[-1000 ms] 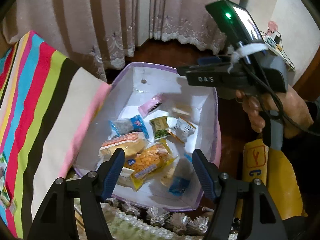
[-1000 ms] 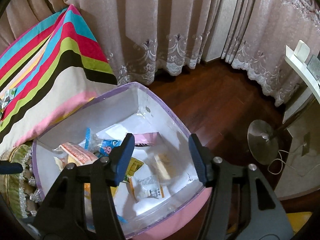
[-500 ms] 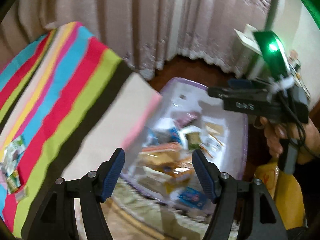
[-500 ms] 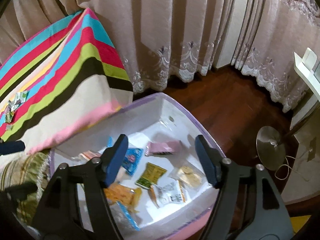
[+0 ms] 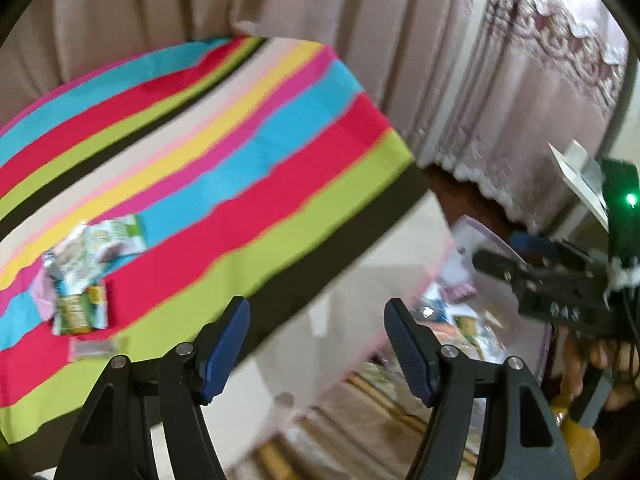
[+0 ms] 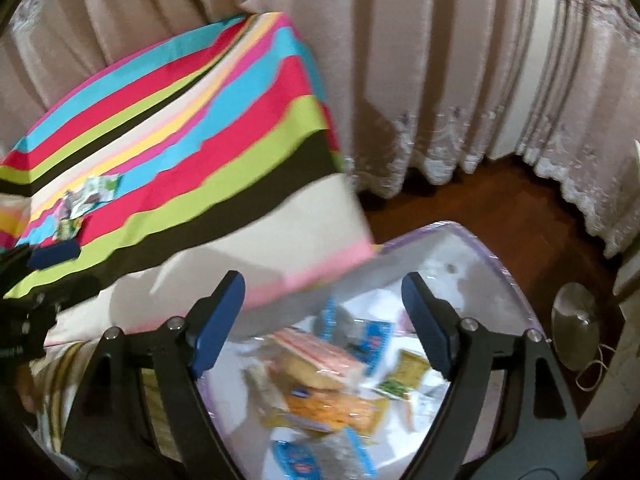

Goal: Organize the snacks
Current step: 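Move both open tools back over the last snacks on the blanket, then grasp the pink packet with the left tool while the right tool grasps the white-green packet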

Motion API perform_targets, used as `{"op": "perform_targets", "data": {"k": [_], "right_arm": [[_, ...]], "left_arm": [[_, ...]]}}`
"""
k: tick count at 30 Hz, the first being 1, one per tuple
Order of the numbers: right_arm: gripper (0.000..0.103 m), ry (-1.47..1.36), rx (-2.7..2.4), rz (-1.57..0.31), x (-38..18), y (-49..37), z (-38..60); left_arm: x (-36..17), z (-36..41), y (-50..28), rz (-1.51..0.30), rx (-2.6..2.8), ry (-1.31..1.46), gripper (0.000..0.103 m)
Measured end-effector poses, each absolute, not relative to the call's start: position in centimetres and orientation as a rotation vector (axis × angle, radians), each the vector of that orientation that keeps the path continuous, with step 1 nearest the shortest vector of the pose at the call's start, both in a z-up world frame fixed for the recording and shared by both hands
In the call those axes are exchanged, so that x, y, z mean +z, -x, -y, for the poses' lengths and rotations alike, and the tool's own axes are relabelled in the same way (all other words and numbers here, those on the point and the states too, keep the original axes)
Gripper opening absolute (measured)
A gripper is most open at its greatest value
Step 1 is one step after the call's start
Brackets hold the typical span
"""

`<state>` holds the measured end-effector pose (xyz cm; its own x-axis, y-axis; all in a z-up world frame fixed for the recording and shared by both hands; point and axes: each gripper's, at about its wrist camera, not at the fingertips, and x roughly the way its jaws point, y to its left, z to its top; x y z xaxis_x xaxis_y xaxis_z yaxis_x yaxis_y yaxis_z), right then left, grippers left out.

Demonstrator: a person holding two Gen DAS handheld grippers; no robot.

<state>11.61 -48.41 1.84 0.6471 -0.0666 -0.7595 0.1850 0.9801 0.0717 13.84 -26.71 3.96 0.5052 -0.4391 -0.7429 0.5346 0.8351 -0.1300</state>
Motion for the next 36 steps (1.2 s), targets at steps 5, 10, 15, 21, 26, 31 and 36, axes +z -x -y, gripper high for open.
{"op": "perform_targets", "data": {"k": [5, 10, 15, 21, 26, 31, 36], "right_arm": [[0.083, -0.166, -0.076, -0.863, 2.0, -13.7, 44.6], [0.083, -0.176, -0.034, -0.847, 2.3, -15.9, 41.3], [0.083, -0.165, 0.002, -0.829, 2.8, -18.0, 37.5], [0.083, -0.105, 0.059, -0.806, 3.2, -21.1, 33.1], [0.083, 0.02, 0.129, -0.801, 3.0, -23.5, 29.2], [0.083, 0.177, 0.203, -0.815, 2.2, -26.0, 26.5], [0.083, 0.341, 0.292, -0.82, 1.0, -28.6, 24.1]], "left_arm": [[3.7, 23.2, -15.7, -0.829, -0.5, -0.084, 0.07], [3.2, 18.6, -17.8, -0.832, -0.408, -0.019, 0.07], [2.8, 13.5, -20.0, -0.843, -0.283, 0.075, 0.07], [1.7, 7.7, -22.0, -0.849, -0.163, 0.194, 0.07], [0.5, 5.1, -23.6, -0.873, -0.114, 0.241, 0.07], [-0.5, 4.0, -24.9, -0.897, -0.11, 0.257, 0.067], [-1.6, 3.9, -26.6, -0.929, -0.102, 0.251, 0.067]]}}
